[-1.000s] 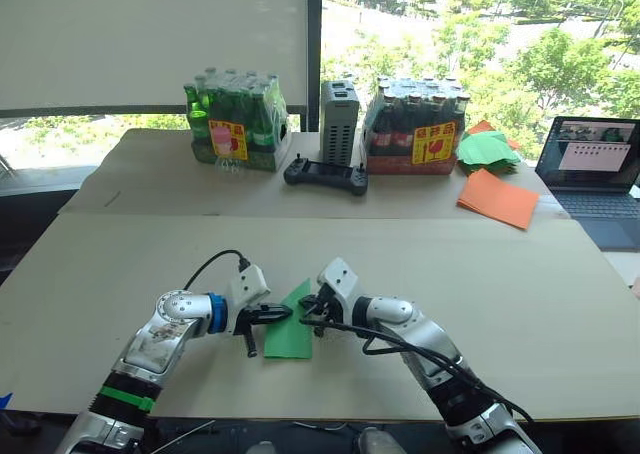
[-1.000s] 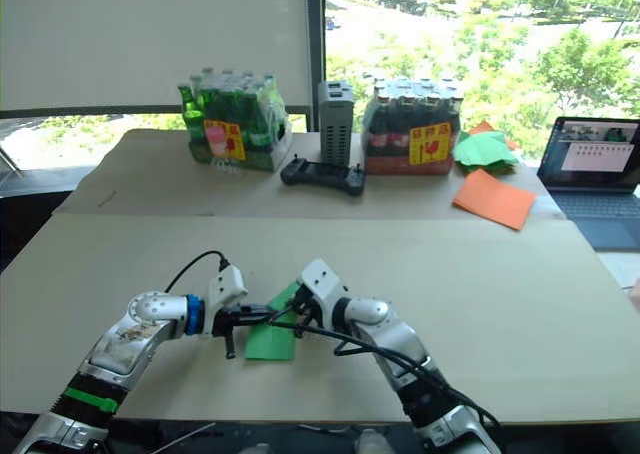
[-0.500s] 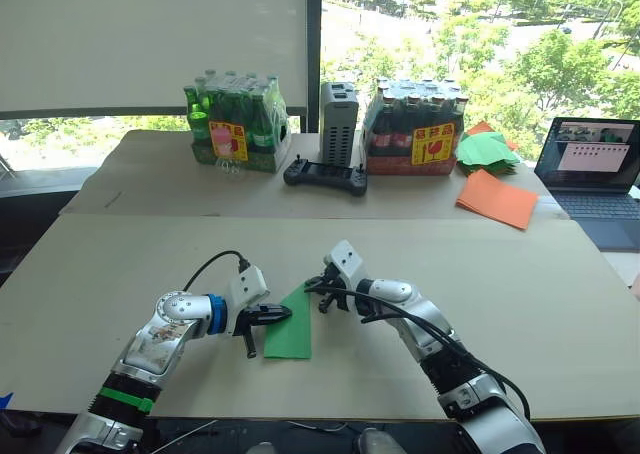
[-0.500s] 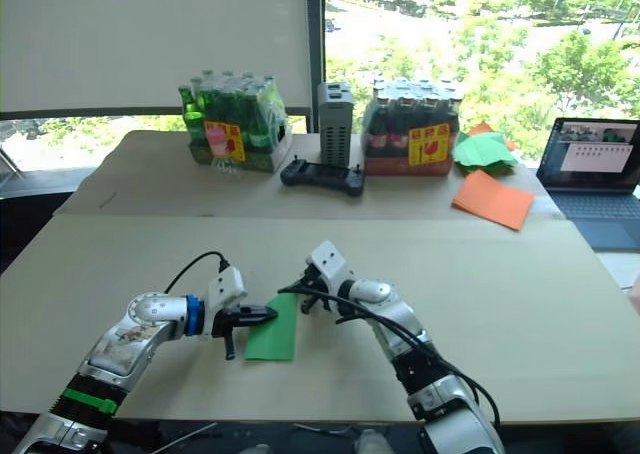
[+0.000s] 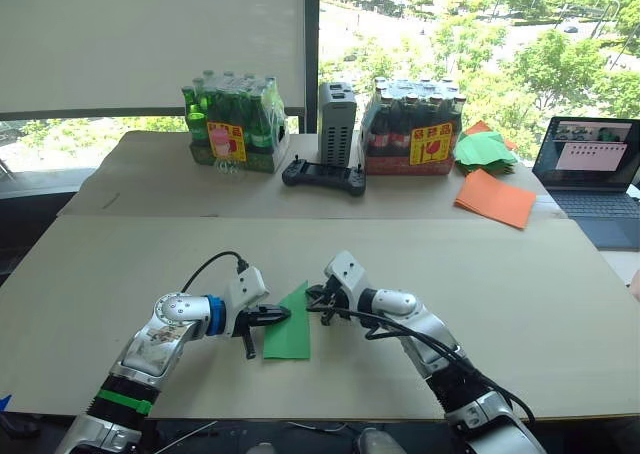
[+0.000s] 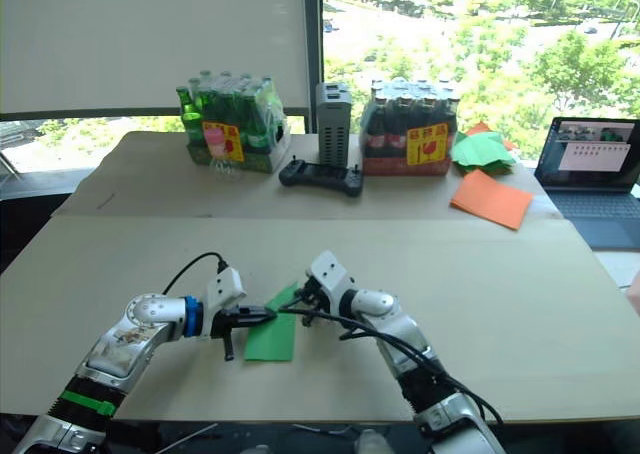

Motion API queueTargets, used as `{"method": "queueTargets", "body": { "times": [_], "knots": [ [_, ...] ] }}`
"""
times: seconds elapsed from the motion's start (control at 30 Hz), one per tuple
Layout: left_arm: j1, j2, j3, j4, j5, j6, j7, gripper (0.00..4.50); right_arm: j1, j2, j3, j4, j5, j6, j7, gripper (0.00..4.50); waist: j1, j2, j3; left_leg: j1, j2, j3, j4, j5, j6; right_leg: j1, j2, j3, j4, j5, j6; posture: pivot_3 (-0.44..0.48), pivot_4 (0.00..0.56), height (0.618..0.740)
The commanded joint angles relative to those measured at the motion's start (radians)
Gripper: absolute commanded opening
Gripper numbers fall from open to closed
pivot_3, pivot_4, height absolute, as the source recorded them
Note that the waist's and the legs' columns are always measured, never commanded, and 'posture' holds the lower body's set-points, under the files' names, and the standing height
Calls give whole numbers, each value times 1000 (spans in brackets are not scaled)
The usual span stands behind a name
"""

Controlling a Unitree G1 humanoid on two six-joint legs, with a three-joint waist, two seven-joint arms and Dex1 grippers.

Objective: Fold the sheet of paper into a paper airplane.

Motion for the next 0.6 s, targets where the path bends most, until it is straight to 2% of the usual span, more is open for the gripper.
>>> {"method": "queueTargets", "body": {
  "times": [0.03,0.37,0.6],
  "knots": [
    [13,9,-21,10,16,20,-4,18,53,-7,60,-26,-11,57,26,0,0,0,0,0,0,0,0,0,0,0,0,0,0,0,0,0,150,740],
    [0,4,-29,21,20,18,-7,18,122,-33,106,-133,-19,109,35,0,-1,0,0,2,0,0,0,0,0,2,0,0,-1,0,0,0,150,740],
    [-1,4,-33,23,21,17,-11,18,87,-7,20,-203,8,71,0,0,-1,0,0,2,0,0,0,0,0,1,0,0,0,0,0,0,150,740]
  ]
}}
